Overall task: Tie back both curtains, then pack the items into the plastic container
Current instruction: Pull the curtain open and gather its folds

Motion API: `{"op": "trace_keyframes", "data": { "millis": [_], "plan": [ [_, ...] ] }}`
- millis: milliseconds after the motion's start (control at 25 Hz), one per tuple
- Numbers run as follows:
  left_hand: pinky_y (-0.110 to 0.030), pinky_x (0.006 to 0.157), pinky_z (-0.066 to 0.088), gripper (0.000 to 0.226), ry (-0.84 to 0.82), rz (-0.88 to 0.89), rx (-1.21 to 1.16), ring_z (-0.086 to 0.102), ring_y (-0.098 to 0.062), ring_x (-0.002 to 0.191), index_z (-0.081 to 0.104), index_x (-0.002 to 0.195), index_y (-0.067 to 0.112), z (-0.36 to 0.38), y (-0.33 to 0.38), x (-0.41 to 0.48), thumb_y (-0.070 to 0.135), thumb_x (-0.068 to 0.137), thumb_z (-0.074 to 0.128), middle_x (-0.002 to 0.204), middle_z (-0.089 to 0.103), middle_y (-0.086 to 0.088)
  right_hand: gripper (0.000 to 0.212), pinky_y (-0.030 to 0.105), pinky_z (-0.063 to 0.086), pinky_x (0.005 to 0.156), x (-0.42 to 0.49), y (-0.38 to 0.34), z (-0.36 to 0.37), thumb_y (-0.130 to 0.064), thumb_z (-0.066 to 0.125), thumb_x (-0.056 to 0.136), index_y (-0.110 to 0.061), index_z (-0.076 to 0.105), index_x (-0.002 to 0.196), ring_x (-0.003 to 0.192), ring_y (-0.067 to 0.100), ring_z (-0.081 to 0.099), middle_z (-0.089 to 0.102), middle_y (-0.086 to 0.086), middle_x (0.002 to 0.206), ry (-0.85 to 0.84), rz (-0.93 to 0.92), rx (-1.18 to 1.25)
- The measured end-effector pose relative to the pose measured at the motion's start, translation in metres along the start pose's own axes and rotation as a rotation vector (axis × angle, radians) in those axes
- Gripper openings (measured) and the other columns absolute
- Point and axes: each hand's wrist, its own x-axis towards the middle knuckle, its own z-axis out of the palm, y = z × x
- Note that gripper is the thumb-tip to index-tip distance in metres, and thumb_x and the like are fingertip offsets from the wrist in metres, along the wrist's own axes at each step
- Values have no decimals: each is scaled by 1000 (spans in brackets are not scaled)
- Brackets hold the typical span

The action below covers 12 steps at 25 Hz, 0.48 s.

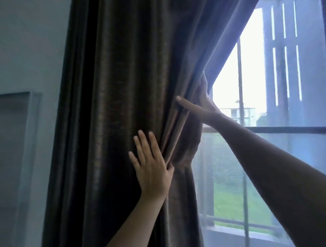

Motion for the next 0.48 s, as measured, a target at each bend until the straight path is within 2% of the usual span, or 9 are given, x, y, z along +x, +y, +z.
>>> {"op": "trace_keyframes", "data": {
  "millis": [120, 200, 360, 480],
  "plan": [
    [-59, 105, 29, 125, -35, -4, 5, 27, -39, 139, 18, 145, -1, 1, -57, 24, 43, 50, 86, 151, 23, -26, 110, 50, 34, 111, 26, -10, 54, -63, 73, 67, -42, 0, 145, 138, 15, 33, 29, -9, 151, -14, -1, 21],
    [-58, 106, 28, 126, -54, -38, -21, 24, -39, 140, 15, 146, -1, 3, -95, 39, 43, 51, 85, 152, 21, -26, 109, 50, 33, 112, 42, -19, 91, -65, 74, 65, -47, 1, 144, 139, 15, 32, 29, -8, 152, -33, 17, 47],
    [-58, 110, 20, 129, -97, -155, -116, 11, -40, 143, 6, 148, 3, 4, -162, 59, 45, 53, 83, 155, 9, -26, 109, 49, 31, 113, 68, -30, 155, -63, 75, 66, -50, 1, 144, 140, 14, 32, 31, -9, 152, -77, 13, 64],
    [-63, 110, 9, 134, -202, -271, -162, -6, -40, 144, -13, 148, 14, 0, -211, 76, 55, 57, 77, 156, -12, -21, 111, 50, 27, 115, 86, -35, 202, -71, 70, 64, -49, -3, 144, 144, 13, 22, 22, -11, 156, -88, 35, -5]
  ]
}}
